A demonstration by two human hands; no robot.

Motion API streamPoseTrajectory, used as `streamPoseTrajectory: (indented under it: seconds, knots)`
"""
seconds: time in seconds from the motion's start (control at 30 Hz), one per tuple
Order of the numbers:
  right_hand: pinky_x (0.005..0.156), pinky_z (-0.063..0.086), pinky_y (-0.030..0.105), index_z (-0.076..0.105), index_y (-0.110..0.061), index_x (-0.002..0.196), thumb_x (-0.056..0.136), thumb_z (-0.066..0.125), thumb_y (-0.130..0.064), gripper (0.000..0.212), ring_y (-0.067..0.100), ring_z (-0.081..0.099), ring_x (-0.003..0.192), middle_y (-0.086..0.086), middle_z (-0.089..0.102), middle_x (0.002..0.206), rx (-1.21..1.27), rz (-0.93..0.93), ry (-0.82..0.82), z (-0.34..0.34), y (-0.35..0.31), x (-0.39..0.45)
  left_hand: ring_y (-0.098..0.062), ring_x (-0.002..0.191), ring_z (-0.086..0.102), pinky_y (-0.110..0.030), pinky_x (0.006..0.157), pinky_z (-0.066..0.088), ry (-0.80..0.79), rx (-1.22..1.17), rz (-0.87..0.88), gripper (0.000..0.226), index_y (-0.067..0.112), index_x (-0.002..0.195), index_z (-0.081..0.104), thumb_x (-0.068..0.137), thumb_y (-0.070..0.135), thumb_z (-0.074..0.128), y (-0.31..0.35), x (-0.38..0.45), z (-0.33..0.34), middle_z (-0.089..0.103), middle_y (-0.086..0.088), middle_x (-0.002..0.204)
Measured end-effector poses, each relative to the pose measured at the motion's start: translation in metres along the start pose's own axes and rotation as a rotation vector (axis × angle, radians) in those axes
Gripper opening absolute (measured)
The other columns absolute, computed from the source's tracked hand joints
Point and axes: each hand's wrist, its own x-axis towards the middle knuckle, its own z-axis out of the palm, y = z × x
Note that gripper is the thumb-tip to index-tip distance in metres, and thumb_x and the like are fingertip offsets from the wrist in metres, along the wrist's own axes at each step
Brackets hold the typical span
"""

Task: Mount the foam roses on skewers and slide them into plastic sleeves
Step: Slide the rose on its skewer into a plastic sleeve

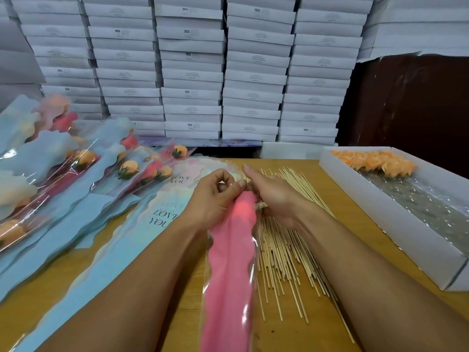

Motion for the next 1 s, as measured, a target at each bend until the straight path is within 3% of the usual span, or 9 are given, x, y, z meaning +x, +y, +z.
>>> streamPoseTrajectory:
  seconds: [0.13, 0.23, 0.3, 0.37, 0.67, 0.77, 0.83, 0.9, 1.0]
  knots:
    - [0.045, 0.049, 0.028, 0.062, -0.009, 0.113, 0.092, 0.060, -0.062, 0.057, 0.015, 0.065, 0.060, 0.009, 0.068, 0.097, -0.009, 0.024, -0.040, -0.006, -0.004, -0.004, -0.007, 0.044, 0.034, -0.018, 0.041, 0.028, 0.155, 0.066, 0.013, 0.028, 0.012, 0.076, 0.051, 0.092, 0.024, 0.071, 0.000, 0.007, -0.012, 0.045, 0.001, 0.052]
    - [0.038, 0.042, 0.023, 0.069, -0.004, 0.096, 0.086, 0.069, -0.057, 0.054, 0.016, 0.062, 0.051, 0.006, 0.070, 0.071, -0.187, 0.124, -0.272, -0.017, -0.007, -0.012, -0.002, 0.039, 0.033, -0.014, 0.039, 0.028, 0.269, 0.119, 0.046, 0.028, 0.012, 0.076, 0.051, 0.093, 0.023, 0.071, -0.001, 0.013, -0.024, 0.043, 0.011, 0.045]
    - [0.034, 0.034, 0.018, 0.074, -0.010, 0.074, 0.089, 0.074, -0.042, 0.035, 0.013, 0.055, 0.045, 0.005, 0.065, 0.062, -0.288, 0.178, -0.436, -0.019, -0.007, -0.017, -0.001, 0.038, 0.033, -0.015, 0.038, 0.028, 0.330, 0.110, 0.060, 0.028, 0.012, 0.076, 0.051, 0.093, 0.023, 0.070, -0.002, 0.016, -0.030, 0.043, 0.013, 0.044]
    - [0.031, 0.030, 0.016, 0.070, -0.016, 0.057, 0.090, 0.074, -0.026, 0.036, 0.007, 0.047, 0.040, -0.001, 0.059, 0.054, -0.324, 0.203, -0.526, -0.019, -0.006, -0.019, -0.002, 0.038, 0.033, -0.016, 0.038, 0.029, 0.384, 0.133, 0.073, 0.030, 0.014, 0.074, 0.050, 0.093, 0.025, 0.070, -0.003, 0.018, -0.035, 0.044, 0.012, 0.045]
    - [0.031, 0.029, 0.015, 0.064, -0.003, 0.074, 0.088, 0.073, -0.005, 0.016, 0.008, 0.043, 0.042, 0.011, 0.055, 0.069, -0.278, 0.225, -0.600, -0.008, -0.005, -0.020, -0.002, 0.043, 0.035, -0.018, 0.043, 0.033, 0.467, 0.188, 0.080, 0.033, 0.022, 0.071, 0.048, 0.093, 0.033, 0.070, -0.009, 0.023, -0.041, 0.045, 0.014, 0.049]
    - [0.033, 0.031, 0.017, 0.063, -0.006, 0.064, 0.088, 0.071, -0.004, 0.025, 0.011, 0.045, 0.039, 0.008, 0.057, 0.058, -0.250, 0.222, -0.524, -0.008, -0.005, -0.017, -0.002, 0.057, 0.048, -0.021, 0.054, 0.042, 0.490, 0.179, 0.102, 0.024, 0.024, 0.084, 0.053, 0.093, 0.042, 0.067, -0.006, 0.022, -0.039, 0.055, 0.009, 0.070]
    - [0.038, 0.033, 0.020, 0.062, -0.009, 0.065, 0.087, 0.068, -0.007, 0.023, 0.015, 0.046, 0.040, 0.007, 0.057, 0.056, -0.211, 0.212, -0.408, -0.009, -0.006, -0.015, -0.006, 0.091, 0.061, -0.030, 0.077, 0.053, 0.469, 0.136, 0.093, 0.030, 0.026, 0.113, 0.052, 0.094, 0.047, 0.063, -0.004, 0.019, -0.036, 0.062, 0.005, 0.104]
    - [0.035, 0.029, 0.017, 0.060, -0.012, 0.068, 0.086, 0.067, -0.011, 0.020, 0.014, 0.042, 0.037, 0.004, 0.056, 0.054, -0.185, 0.186, -0.270, -0.009, -0.006, -0.013, -0.014, 0.121, 0.052, -0.039, 0.099, 0.049, 0.407, 0.143, 0.090, 0.054, 0.025, 0.139, 0.035, 0.096, 0.048, 0.059, -0.004, 0.016, -0.034, 0.049, 0.006, 0.131]
    - [0.036, 0.026, 0.019, 0.063, -0.011, 0.077, 0.089, 0.069, -0.013, 0.013, 0.017, 0.045, 0.044, 0.005, 0.059, 0.059, -0.056, 0.101, -0.105, -0.010, -0.002, -0.007, -0.025, 0.144, 0.034, -0.052, 0.113, 0.037, 0.316, 0.199, -0.006, 0.082, 0.029, 0.156, 0.009, 0.095, 0.053, 0.057, -0.003, 0.012, -0.027, 0.022, 0.003, 0.159]
